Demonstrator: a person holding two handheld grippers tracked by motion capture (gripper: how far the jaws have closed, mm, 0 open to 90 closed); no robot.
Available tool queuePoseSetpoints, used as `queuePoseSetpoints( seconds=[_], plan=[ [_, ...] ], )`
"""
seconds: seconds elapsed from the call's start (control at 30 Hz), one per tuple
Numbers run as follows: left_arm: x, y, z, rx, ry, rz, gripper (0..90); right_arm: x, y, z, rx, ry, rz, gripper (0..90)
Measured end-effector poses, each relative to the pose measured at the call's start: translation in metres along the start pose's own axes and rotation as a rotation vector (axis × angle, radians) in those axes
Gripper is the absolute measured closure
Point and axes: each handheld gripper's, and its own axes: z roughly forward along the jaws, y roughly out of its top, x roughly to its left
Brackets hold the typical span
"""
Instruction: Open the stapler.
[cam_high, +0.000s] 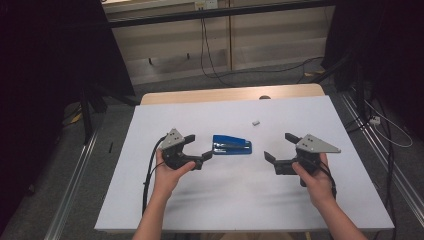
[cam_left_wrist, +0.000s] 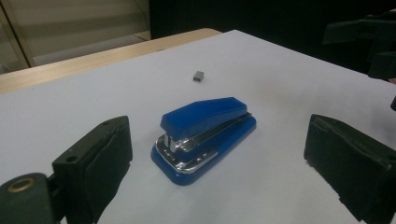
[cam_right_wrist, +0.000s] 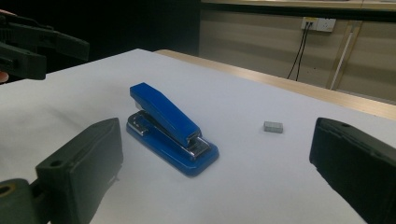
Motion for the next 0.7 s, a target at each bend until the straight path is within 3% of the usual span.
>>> queuePoseSetpoints(
  seconds=[0.23, 0.4, 0.43, 0.7],
  plan=[
    [0.005, 0.001, 0.010, 0.023, 0.004, 0.003, 8.6, 0.002, 0.005, 0.014, 0.004, 0.017, -0.021, 2.4],
    [0.009, 0.005, 0.014, 0.011, -0.002, -0.003, 8.6, 0.004, 0.006, 0.023, 0.010, 0.021, -0.026, 2.4],
    [0.009, 0.007, 0.015, 0.016, -0.003, 0.001, 8.6, 0.006, 0.007, 0.026, 0.020, 0.021, -0.044, 2.5],
    [0.015, 0.009, 0.026, 0.032, -0.003, -0.008, 8.7, 0.006, 0.009, 0.035, 0.024, 0.030, -0.045, 2.5]
  ],
)
